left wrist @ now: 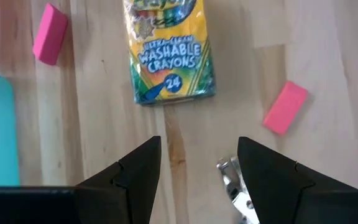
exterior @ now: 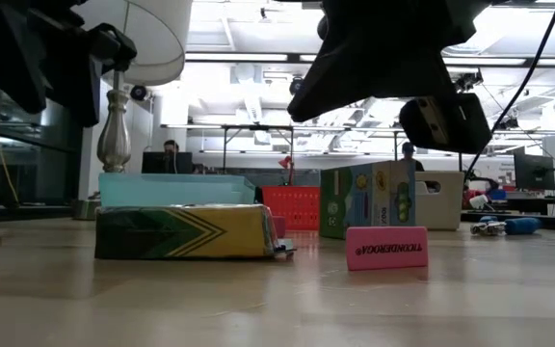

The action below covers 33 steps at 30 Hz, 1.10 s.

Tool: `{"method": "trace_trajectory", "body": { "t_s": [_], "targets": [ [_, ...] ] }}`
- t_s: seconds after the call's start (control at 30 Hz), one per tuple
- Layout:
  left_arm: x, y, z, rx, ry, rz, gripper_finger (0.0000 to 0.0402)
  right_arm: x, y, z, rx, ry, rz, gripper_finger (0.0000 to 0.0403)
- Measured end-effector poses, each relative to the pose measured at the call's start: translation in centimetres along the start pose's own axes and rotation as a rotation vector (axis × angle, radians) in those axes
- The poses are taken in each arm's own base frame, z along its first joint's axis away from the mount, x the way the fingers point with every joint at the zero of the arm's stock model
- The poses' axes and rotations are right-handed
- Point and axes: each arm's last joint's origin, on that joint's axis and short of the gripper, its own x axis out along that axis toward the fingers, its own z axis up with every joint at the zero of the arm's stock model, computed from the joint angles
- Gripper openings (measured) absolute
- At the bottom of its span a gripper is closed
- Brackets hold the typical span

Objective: Pick & Place School Supplies
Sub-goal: Put the yellow crayon box into the green bin

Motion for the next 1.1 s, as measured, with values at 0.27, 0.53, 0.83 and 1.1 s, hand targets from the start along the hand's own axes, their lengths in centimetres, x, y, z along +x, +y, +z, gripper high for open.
{"method": "trace_trajectory", "body": {
  "t_s": [0.27,0.53,0.83,1.1],
  "targets": [
    [0.1,0.1,0.2,-0.013,-0.01,-0.017,0.0201,0.0,0.0,0.0,-0.028,-0.003,0.001,0.0002],
    [1.6,-0.2,0.0,-0.001,0.023,0.022,0.0119,0.0,0.0,0.0,-0.029,-0.003,0.002,0.0002],
    [2.3,-0.5,0.3,0.038,0.005,0.022,0.0013,0.0,0.0,0.0,-0.029,-0.002,-0.002,0.0002],
    [3.3,-0.8,0.3,0.097,0.005,0.01,0.0001,0.0,-0.1,0.0,-0.024,-0.002,-0.006,0.0002]
  ]
}}
